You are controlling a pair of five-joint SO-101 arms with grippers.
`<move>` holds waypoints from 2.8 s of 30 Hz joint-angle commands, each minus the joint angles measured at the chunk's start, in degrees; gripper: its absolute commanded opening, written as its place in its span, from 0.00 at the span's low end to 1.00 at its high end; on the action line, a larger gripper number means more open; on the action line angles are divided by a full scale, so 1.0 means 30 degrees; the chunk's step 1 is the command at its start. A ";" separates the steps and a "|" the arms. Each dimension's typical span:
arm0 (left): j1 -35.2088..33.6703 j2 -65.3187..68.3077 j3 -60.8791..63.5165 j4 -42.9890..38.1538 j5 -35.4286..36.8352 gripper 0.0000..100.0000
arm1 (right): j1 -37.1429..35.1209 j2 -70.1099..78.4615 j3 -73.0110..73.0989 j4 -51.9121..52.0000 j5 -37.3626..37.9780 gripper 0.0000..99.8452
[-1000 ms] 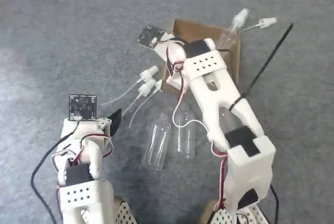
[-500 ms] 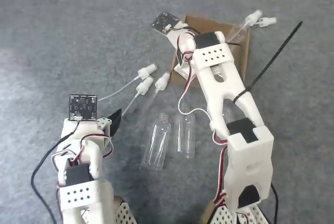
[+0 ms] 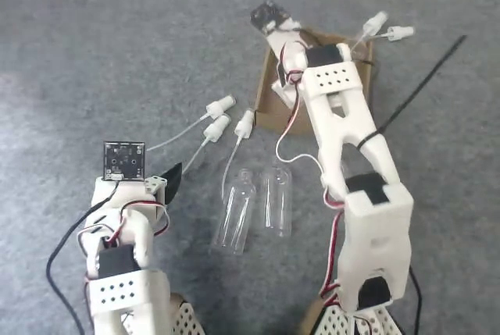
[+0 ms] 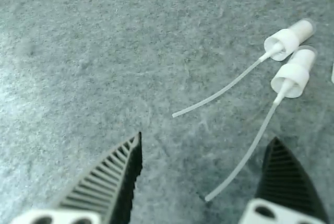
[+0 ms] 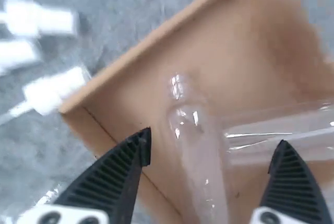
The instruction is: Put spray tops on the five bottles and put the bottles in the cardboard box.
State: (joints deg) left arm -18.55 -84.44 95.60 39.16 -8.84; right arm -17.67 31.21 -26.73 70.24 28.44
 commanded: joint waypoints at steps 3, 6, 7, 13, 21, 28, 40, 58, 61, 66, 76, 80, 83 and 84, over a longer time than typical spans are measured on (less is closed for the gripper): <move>-0.0088 -0.0234 -0.0161 -0.0615 -0.0117 0.34 | 0.0132 0.0571 -0.0938 -0.0278 0.1201 0.33; -0.0088 -0.0234 -0.0161 -0.0615 -0.0117 0.34 | 0.0190 0.0952 -0.0908 -0.0044 0.1231 0.33; -0.0088 -0.0234 -0.0161 -0.0615 -0.0117 0.34 | 0.0190 0.1099 -0.0938 0.0190 0.1348 0.33; -0.0088 -0.0234 -0.0161 -0.0615 -0.0117 0.34 | -0.0161 0.1773 -0.0938 0.2037 0.3077 0.23; -0.0088 -0.0234 -0.0161 -0.0615 -0.0117 0.34 | -0.0249 0.2007 -0.0938 0.3121 0.3106 0.20; -0.0088 -0.0234 -0.0161 -0.0615 -0.0117 0.34 | -0.0190 0.3121 -0.0938 0.2974 0.3106 0.20; -0.0088 -0.0234 -0.0161 -0.0615 -0.0117 0.34 | -0.0190 0.2125 -0.0938 0.3443 0.2549 0.00; -0.0059 -0.0234 -0.0015 -0.0703 -0.0117 0.34 | 0.0103 -0.5934 -0.0938 0.5348 0.1319 0.01; -0.0029 -0.0234 -0.0015 -0.0703 -0.0117 0.34 | 0.0864 -0.7458 -0.0938 0.6256 -0.0410 0.01; -0.0029 -0.0234 0.0015 -0.0703 -0.0117 0.34 | 0.3238 -0.9714 -0.0938 0.9656 -0.1436 0.01; -0.0029 -0.0234 0.0015 -0.0703 -0.0117 0.34 | 0.9656 -0.9773 0.2784 1.0300 -0.0234 0.01; 0.0000 -0.0234 0.0015 -0.0703 -0.0117 0.34 | 0.9802 -0.9597 0.8498 0.6491 -0.0059 0.01; 0.0000 -0.0234 0.0015 -0.0703 -0.0117 0.34 | 0.9802 -0.9597 1.1282 0.3648 -0.0147 0.01; 0.0000 -0.0234 0.0015 -0.0703 -0.0117 0.34 | 0.9802 -0.9597 1.1692 0.3150 -0.0147 0.01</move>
State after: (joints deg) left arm -18.55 -84.44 96.04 38.46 -8.84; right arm 10.90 3.60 4.13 85.89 27.30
